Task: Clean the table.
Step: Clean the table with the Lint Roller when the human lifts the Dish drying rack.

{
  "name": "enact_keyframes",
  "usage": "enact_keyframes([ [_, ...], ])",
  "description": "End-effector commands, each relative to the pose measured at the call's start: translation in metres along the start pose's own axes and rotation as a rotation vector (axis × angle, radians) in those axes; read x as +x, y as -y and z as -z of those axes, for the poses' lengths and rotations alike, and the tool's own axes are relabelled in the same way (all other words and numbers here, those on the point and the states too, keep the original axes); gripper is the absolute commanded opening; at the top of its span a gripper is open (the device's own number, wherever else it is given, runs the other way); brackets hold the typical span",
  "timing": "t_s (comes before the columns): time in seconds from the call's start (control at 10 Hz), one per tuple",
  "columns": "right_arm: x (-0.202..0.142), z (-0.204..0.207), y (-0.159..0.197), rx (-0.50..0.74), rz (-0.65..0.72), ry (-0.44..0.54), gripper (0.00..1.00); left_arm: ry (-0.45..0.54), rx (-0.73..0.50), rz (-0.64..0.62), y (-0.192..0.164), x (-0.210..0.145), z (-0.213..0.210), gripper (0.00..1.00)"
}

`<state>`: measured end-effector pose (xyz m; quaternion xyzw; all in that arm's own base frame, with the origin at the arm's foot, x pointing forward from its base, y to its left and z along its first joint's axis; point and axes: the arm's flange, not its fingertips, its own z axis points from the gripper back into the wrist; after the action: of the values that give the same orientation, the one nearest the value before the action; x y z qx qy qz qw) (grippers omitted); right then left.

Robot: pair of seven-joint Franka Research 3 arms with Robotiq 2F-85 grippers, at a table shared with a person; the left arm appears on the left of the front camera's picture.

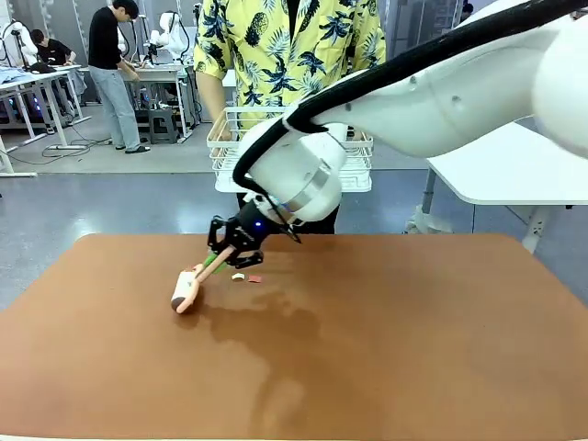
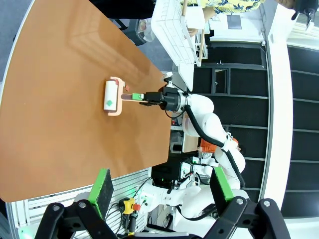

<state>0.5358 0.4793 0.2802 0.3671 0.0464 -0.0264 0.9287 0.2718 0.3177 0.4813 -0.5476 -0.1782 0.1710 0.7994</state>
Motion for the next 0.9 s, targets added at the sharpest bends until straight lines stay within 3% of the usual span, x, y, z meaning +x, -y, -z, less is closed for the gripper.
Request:
enact_keyframes([
  [0.0, 0.007, 0.036, -0.001, -0.102, -0.008, 0.014, 0.21, 0.006, -0.010, 0.016, -0.001, -0.003, -0.001, 1.00],
  [0.5, 0.000, -0.032, -0.012, -0.045, -0.027, 0.122, 0.21, 0.006, -0.010, 0.016, -0.001, -0.003, -0.001, 1.00],
  [0.7, -0.009, -0.095, 0.002, -0.085, -0.064, 0.163, 0.21, 0.006, -0.010, 0.016, -0.001, -0.003, -0.001, 1.00],
  [0.8, -0.014, -0.137, 0.018, -0.101, -0.068, 0.132, 0.21, 0.006, -0.010, 0.016, -0.001, -0.003, -0.001, 1.00],
])
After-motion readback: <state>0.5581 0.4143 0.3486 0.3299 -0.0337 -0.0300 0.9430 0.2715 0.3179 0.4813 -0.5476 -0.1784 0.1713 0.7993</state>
